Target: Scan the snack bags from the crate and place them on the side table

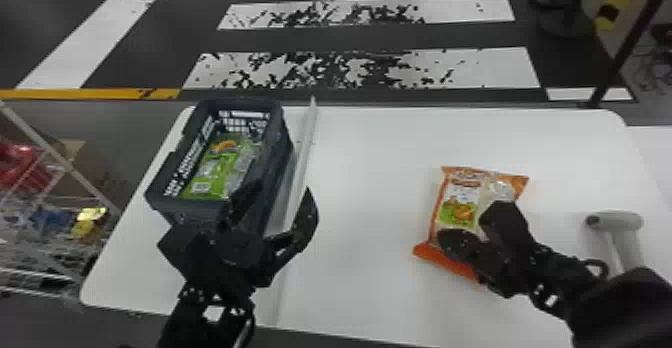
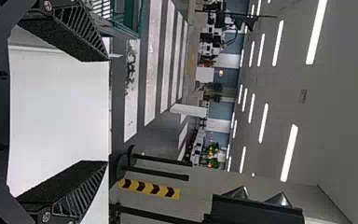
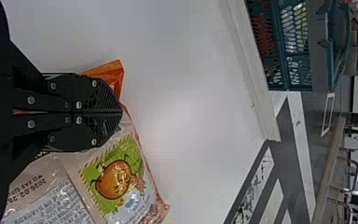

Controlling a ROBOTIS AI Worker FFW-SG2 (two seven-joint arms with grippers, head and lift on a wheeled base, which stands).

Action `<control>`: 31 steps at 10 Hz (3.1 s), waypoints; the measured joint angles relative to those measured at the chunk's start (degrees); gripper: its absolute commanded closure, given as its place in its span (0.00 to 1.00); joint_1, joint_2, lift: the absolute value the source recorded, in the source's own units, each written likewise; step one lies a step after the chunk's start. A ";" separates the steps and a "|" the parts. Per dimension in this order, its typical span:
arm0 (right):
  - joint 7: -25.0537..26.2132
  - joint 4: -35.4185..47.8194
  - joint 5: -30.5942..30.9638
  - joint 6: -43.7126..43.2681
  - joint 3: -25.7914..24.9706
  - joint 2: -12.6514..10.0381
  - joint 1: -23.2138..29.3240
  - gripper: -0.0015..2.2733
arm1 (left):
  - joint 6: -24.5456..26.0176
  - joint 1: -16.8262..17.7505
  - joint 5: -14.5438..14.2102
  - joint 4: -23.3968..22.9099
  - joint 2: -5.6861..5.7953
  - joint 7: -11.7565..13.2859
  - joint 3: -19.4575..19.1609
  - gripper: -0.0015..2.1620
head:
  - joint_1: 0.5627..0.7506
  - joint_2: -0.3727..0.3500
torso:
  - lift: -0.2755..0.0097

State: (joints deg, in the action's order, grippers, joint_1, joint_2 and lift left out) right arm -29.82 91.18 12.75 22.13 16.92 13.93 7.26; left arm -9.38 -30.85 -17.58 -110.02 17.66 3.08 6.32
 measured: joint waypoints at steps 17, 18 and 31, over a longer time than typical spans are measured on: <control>-1.57 17.79 -5.15 3.57 -4.87 1.44 7.67 0.99 | -0.15 -0.36 0.00 -0.06 -0.26 0.18 0.16 0.05 | 0.70 0.70 | 0.79; -1.17 19.20 -5.46 3.51 -5.55 1.42 8.28 0.99 | -0.15 -0.45 0.00 -0.06 -0.26 0.18 0.12 0.05 | 0.70 0.69 | 0.79; -0.02 13.22 -5.73 4.39 -0.08 -0.86 1.69 0.99 | -0.15 -0.75 0.00 -1.18 0.35 0.15 -0.07 0.05 | 0.70 0.76 | 0.79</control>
State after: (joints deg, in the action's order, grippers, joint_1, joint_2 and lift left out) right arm -29.84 104.39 7.02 26.52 16.84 13.07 8.95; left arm -9.53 -31.60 -17.58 -111.19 18.01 3.23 6.25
